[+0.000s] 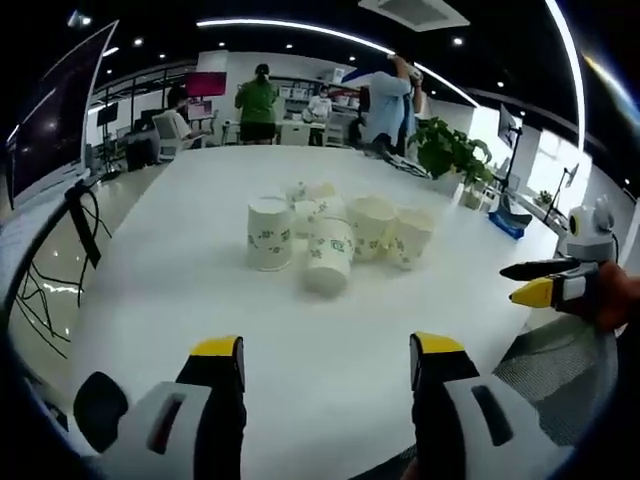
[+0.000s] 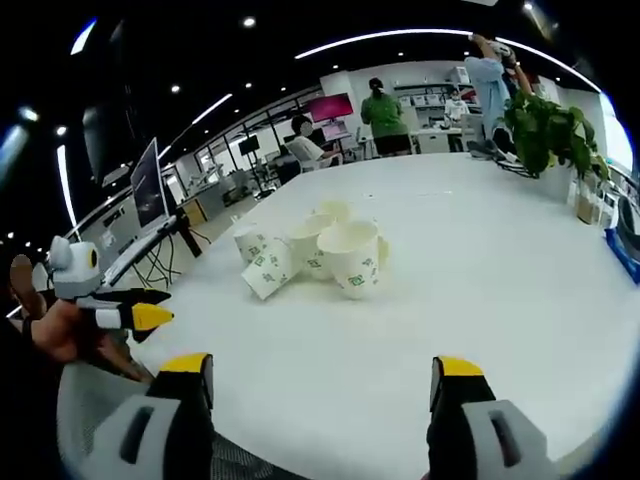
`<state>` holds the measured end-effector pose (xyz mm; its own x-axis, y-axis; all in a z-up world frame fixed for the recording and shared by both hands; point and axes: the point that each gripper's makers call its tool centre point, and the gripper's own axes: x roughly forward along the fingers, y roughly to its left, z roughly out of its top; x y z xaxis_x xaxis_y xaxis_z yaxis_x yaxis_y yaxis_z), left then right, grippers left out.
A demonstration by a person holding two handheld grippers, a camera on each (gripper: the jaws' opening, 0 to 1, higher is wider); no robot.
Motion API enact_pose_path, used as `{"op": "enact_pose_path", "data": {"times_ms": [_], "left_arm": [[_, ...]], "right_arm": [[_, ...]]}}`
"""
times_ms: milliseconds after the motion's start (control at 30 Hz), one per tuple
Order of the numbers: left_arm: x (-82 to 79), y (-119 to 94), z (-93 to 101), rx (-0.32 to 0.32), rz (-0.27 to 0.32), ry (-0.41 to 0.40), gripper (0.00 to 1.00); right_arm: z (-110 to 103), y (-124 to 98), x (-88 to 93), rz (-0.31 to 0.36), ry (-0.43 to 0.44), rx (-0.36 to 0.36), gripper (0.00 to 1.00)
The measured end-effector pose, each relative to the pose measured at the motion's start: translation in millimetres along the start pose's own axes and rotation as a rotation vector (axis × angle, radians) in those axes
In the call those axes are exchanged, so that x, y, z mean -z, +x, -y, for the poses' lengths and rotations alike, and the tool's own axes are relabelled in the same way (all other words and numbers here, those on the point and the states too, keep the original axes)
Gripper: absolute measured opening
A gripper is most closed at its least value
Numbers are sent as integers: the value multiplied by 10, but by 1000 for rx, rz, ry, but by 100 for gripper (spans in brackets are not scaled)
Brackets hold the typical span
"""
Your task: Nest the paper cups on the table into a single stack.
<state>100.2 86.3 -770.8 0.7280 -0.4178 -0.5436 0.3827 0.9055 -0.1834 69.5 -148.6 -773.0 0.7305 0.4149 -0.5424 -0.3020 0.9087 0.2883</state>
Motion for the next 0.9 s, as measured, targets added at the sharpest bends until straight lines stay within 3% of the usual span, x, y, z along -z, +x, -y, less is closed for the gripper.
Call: {"op": "enact_pose_path", "data": {"times_ms": [900], "left_arm": [[20, 15, 29, 9, -12, 10, 66]], "right_arm": [[7, 62, 74, -22, -4, -10, 90]]}}
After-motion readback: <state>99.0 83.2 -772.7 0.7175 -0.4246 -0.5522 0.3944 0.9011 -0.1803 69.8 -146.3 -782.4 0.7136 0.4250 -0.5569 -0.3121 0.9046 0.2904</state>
